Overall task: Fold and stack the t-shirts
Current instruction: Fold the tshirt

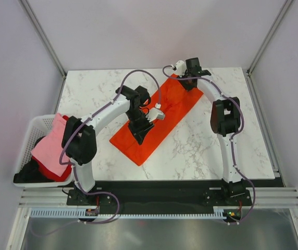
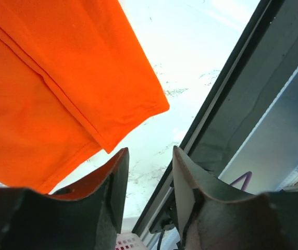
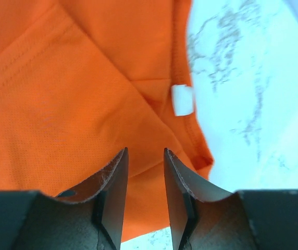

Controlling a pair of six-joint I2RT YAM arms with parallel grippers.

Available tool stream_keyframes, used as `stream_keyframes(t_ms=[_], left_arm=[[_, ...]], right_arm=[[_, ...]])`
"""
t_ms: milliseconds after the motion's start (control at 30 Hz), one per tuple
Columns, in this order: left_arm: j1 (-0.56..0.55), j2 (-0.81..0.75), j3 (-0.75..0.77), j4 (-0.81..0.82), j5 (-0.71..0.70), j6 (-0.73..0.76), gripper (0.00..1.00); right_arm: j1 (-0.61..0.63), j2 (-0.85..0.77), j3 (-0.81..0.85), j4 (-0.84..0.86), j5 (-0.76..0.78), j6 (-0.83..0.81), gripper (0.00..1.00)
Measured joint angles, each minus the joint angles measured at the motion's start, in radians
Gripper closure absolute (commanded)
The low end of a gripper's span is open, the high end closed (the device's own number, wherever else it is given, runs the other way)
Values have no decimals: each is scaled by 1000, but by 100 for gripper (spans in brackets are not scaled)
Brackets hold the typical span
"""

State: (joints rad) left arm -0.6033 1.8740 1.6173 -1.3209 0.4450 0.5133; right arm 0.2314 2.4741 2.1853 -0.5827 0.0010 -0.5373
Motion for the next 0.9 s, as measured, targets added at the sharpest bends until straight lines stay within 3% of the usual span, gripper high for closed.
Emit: stream_keyframes(t_ms=[133,467,633,900], left_arm=[[2,32,-10,21,-15,-3,62],[-1,177,-143,193,-25,-33,68],[-8,194,-185,232,-23,-57,68],[-38,193,-206,234,3,-108,68]], right_arm=[[-3,-55,-26,24,0,33,58],[-6,-386,-433,97,-31,80,59],[-6,-386,-536,89,-31,92,59],[-6,-280,-512,85,-34,109,59]])
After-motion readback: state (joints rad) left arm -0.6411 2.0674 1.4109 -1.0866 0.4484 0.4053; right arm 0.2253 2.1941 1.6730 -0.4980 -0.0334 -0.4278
